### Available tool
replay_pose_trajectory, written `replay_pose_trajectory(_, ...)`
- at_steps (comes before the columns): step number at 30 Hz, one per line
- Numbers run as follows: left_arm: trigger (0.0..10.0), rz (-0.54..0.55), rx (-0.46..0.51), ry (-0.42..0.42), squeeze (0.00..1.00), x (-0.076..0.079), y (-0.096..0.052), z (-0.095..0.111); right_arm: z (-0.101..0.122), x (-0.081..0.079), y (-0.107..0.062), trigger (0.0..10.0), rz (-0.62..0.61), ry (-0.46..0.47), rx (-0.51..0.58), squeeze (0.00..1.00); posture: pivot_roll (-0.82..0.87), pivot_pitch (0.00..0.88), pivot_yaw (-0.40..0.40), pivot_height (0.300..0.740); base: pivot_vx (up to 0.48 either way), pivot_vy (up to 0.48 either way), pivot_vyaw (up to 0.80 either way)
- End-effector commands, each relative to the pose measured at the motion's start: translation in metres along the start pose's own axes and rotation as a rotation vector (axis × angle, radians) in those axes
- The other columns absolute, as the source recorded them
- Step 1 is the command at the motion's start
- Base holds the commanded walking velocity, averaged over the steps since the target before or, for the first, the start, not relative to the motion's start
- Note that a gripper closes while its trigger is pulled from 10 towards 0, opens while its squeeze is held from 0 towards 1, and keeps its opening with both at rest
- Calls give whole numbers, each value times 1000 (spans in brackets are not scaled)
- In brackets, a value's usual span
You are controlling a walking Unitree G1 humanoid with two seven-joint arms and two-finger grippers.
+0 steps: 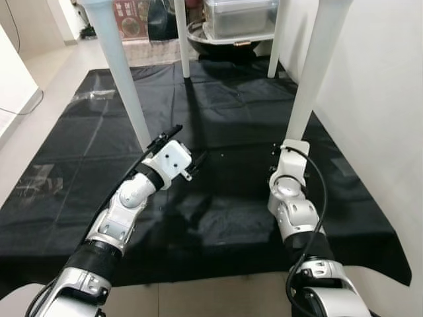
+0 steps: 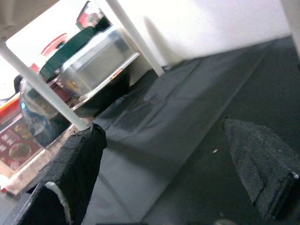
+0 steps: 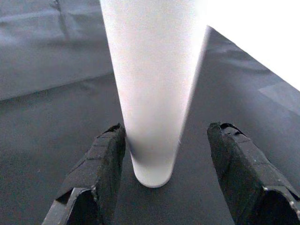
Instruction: Building children table
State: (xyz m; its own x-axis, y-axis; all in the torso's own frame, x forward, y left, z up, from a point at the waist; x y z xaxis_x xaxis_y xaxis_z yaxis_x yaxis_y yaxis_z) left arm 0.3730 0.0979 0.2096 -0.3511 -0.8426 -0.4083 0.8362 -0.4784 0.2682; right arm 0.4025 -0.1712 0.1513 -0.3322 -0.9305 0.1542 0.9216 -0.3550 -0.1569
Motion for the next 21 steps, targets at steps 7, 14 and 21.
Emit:
replay_pose_trajectory(7,10000,135,-87,-114,0,6,-47,-17,-1,-7,-47,10000,207,52,160,0,110,81,17,740,0,0,0)
replay_pose_trajectory(14,10000,182,-181,-238,0,27,-77,-32,-21,-20,-77,10000,378,56,179,0,102,54,7,740,0,0,0)
replay_pose_trajectory(21,10000,198,-283,-406,0,57,-100,-45,-43,-43,-111,10000,572,-17,179,0,81,16,-10,740,0,0,0)
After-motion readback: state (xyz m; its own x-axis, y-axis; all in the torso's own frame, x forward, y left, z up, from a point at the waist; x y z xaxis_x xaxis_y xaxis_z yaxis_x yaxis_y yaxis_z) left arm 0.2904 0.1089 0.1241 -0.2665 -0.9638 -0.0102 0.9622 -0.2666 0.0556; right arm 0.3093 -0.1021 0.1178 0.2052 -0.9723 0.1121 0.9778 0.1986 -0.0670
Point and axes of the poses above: a point about 5 cm out from each wrist's last joint towards the gripper, its own y axis pointing out of the wrist towards the gripper, its own z axis along the axis of the wrist's last joint, x = y × z, the point moved 5 cm from there along y, pointing out of the wrist towards the gripper, and after that the axes turned 8 degrees about -y, right-handed, at the moved point
